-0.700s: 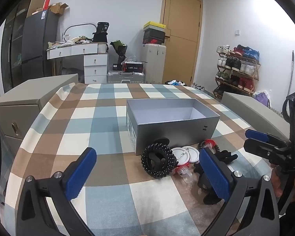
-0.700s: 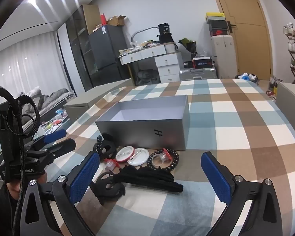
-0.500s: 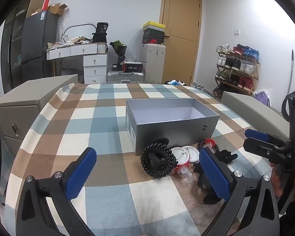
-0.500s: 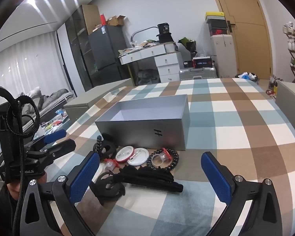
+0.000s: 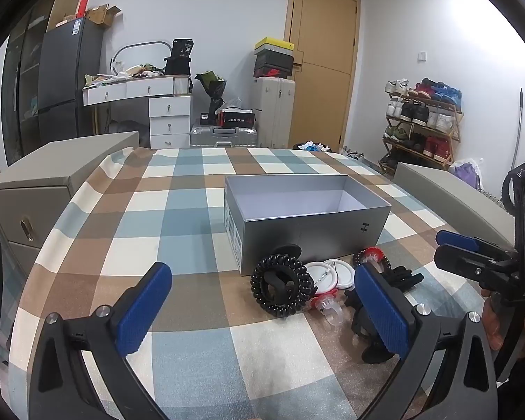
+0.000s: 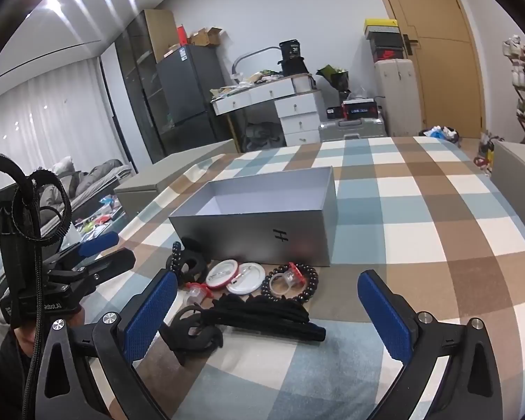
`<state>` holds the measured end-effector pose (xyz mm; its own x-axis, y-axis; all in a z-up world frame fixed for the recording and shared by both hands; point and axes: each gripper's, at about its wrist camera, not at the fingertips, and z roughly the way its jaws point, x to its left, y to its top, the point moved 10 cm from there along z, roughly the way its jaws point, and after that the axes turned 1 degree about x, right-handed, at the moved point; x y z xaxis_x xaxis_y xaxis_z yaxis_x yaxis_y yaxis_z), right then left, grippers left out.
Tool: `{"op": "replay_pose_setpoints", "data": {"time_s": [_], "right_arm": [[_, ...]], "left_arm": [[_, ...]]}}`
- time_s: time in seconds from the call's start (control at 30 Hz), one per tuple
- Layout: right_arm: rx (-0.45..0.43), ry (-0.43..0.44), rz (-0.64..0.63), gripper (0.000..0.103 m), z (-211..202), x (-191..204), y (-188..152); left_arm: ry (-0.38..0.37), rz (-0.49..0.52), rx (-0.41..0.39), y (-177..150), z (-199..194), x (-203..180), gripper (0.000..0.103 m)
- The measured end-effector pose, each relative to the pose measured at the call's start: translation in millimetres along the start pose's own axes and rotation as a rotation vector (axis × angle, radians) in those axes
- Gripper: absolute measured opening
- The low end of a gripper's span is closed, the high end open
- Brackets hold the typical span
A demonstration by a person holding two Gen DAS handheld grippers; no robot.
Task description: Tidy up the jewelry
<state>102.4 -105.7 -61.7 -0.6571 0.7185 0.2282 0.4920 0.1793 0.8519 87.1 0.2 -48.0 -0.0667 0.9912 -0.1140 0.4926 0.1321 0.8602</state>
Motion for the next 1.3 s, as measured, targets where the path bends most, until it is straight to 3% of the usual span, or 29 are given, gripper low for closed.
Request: {"op": "replay_pose_setpoints", "data": {"time_s": [1.3], "right_arm": [[0.006,0.004,0.029,0.103,1.8,-6.5,0.7]], "left_arm": [[-0.002,-0.019,-0.005,-0.2,-0.8,2.0,0.102]]}}
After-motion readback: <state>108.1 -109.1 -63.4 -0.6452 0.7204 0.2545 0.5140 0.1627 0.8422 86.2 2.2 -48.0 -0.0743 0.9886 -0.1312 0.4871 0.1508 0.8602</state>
